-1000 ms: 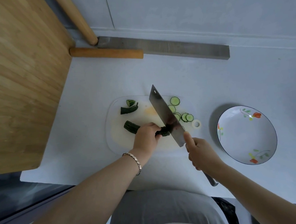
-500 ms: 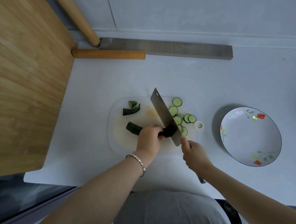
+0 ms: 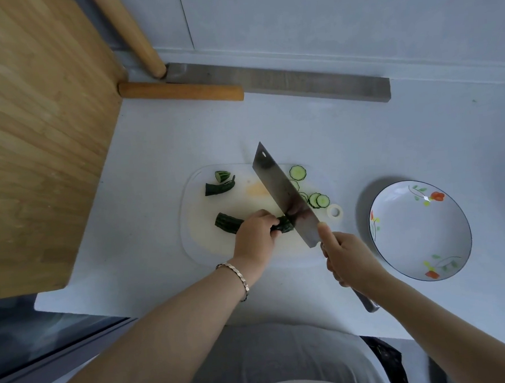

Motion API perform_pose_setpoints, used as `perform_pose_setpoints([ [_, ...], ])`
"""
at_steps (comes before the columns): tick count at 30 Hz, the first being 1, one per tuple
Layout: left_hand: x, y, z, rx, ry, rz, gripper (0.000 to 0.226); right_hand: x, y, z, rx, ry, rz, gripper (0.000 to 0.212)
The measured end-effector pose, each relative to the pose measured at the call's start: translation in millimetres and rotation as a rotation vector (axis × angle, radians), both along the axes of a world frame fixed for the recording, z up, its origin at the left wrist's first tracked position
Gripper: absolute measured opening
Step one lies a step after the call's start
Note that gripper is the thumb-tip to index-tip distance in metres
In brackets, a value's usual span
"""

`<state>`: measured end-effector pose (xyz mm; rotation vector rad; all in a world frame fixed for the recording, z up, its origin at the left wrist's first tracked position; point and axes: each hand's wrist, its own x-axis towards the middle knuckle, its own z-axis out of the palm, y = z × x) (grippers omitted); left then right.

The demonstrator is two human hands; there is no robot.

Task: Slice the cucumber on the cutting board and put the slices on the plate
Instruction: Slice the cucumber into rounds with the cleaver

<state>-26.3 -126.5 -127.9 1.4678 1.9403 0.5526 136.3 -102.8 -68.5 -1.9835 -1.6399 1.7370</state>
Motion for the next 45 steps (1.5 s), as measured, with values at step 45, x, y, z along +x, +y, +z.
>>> perform_pose_setpoints([
  [45, -10, -2, 0, 0.0, 0.028, -0.035, 0.019, 9, -9, -18, 0.021, -0.106, 0.106, 0.05],
])
